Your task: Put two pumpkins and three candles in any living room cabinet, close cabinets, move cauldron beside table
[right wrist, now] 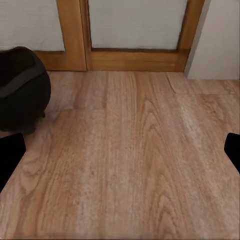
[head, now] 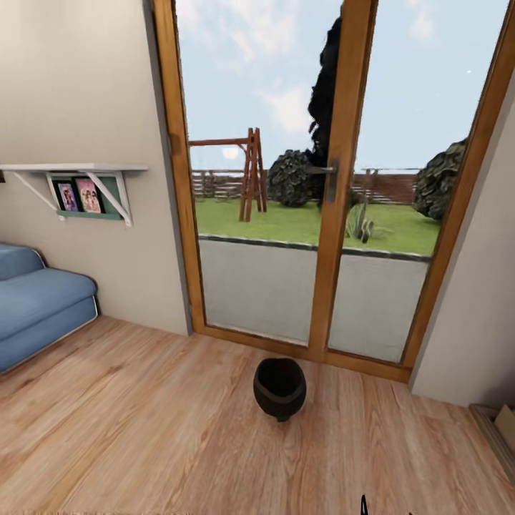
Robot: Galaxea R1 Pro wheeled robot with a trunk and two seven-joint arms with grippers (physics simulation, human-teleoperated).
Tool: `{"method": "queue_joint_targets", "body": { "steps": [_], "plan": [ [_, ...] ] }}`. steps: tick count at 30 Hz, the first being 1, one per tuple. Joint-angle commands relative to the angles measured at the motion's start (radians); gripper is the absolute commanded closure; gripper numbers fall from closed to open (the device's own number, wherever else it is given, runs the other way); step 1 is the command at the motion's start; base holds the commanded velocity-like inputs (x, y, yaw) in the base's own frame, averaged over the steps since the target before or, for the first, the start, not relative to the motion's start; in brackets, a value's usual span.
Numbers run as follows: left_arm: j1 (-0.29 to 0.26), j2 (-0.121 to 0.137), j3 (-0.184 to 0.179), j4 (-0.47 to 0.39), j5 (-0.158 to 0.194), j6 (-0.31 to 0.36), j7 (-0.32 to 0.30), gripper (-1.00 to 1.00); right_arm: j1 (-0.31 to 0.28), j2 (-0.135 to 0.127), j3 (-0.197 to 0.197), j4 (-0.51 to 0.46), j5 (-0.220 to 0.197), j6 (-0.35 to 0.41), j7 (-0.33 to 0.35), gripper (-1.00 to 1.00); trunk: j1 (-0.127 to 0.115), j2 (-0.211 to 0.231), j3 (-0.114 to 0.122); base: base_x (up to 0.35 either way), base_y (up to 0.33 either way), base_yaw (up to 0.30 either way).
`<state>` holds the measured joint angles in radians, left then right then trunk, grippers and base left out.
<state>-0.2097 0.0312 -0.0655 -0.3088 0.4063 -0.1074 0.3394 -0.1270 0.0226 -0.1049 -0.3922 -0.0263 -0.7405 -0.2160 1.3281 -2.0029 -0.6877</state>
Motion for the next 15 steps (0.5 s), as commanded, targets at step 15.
{"method": "queue_joint_targets", "body": {
  "steps": [15],
  "plan": [
    [0.0, -0.026, -0.007, 0.286, -0.043, -0.576, 0.004, 1.0, 0.0, -0.012, -0.002, 0.149, -0.002, -0.105, 0.004, -1.0, -0.035, 0.063, 0.025, 0.0, 0.0, 0.248]
  ]
}}
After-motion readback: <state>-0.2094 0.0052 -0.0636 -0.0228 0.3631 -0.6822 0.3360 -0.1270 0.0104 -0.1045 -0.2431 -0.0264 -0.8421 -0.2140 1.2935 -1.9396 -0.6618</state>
